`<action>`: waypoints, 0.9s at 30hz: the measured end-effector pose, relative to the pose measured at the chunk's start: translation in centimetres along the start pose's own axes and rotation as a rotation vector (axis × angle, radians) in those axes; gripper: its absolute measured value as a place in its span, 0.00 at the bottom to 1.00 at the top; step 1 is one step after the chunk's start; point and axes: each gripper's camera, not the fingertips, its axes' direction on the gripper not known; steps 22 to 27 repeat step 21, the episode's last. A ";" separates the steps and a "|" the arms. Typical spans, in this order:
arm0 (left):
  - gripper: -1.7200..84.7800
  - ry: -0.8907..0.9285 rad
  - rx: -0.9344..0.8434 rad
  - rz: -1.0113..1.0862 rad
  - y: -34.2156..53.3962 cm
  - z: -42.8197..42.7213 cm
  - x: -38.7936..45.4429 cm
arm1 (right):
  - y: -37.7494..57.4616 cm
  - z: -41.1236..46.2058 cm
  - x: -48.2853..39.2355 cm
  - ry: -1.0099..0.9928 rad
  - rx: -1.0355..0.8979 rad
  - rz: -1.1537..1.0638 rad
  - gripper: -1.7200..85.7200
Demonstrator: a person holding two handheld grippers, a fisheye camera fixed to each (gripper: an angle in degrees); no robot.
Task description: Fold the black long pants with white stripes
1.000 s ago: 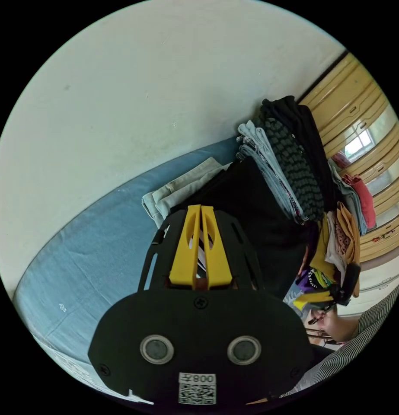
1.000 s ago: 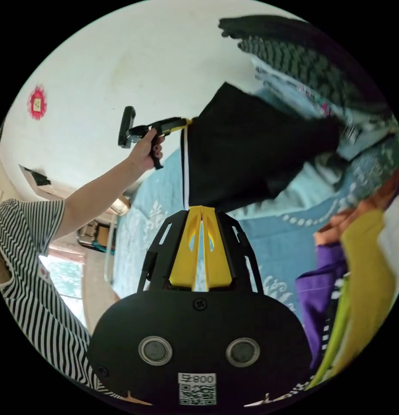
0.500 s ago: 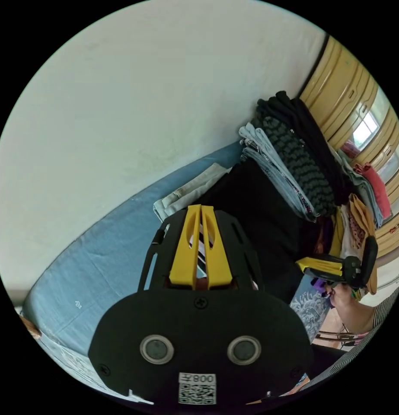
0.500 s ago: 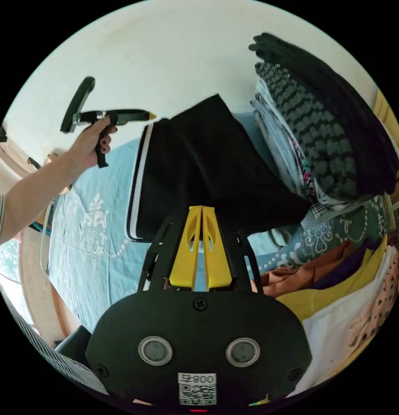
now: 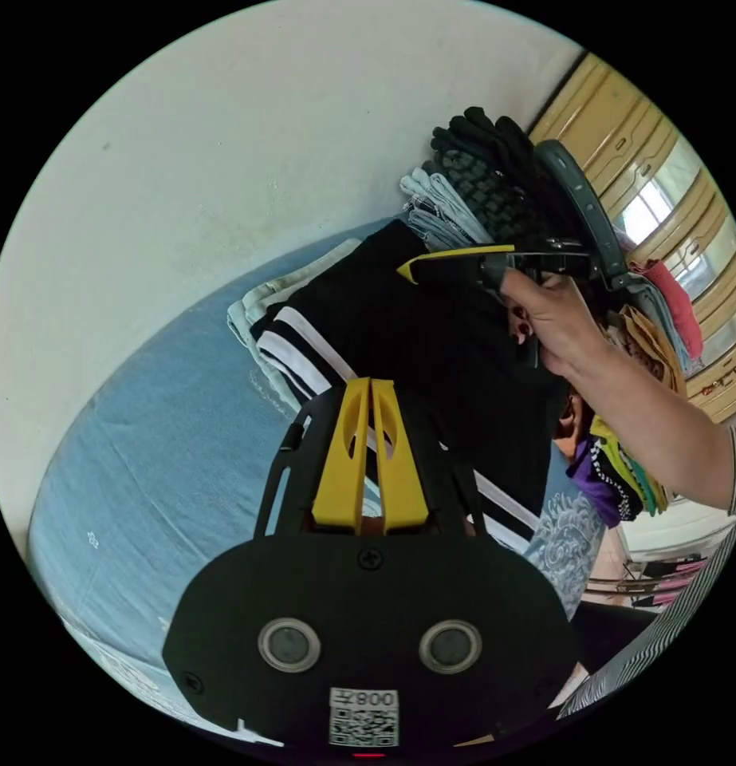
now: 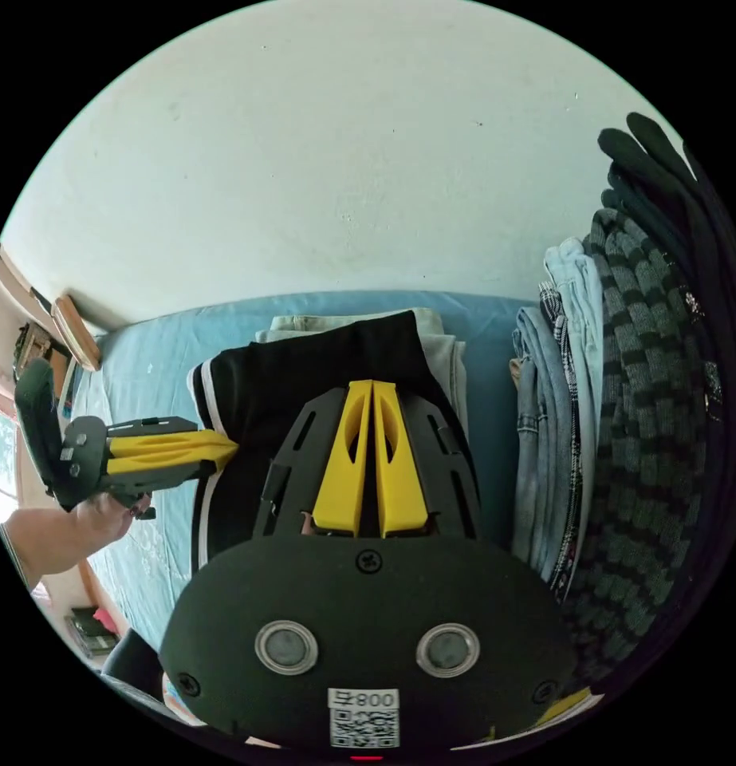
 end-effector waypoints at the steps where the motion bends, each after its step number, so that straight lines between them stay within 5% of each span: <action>1: 0.02 -0.025 -0.002 0.022 0.5 0.2 0.2 | -0.1 -0.4 -0.2 0.030 0.003 -0.012 0.02; 7: 0.02 0.022 0.000 -0.023 3.1 -0.3 -1.7 | 0.8 -2.2 -1.9 0.255 0.084 -0.107 0.02; 12: 0.02 0.207 0.095 -0.135 6.3 -4.0 -4.8 | 0.7 -7.3 0.9 0.108 0.060 -0.045 0.02; 14: 0.02 0.255 0.146 -0.131 8.3 -5.7 -5.1 | 2.3 -12.9 2.4 0.059 0.206 -0.036 0.02; 20: 0.02 0.312 0.120 -0.138 16.3 -7.7 -4.6 | 4.5 -25.0 7.6 0.268 0.505 0.066 0.06; 27: 0.02 0.329 0.103 -0.151 17.8 -7.7 -4.4 | 4.3 -25.7 8.3 0.286 0.512 0.074 0.07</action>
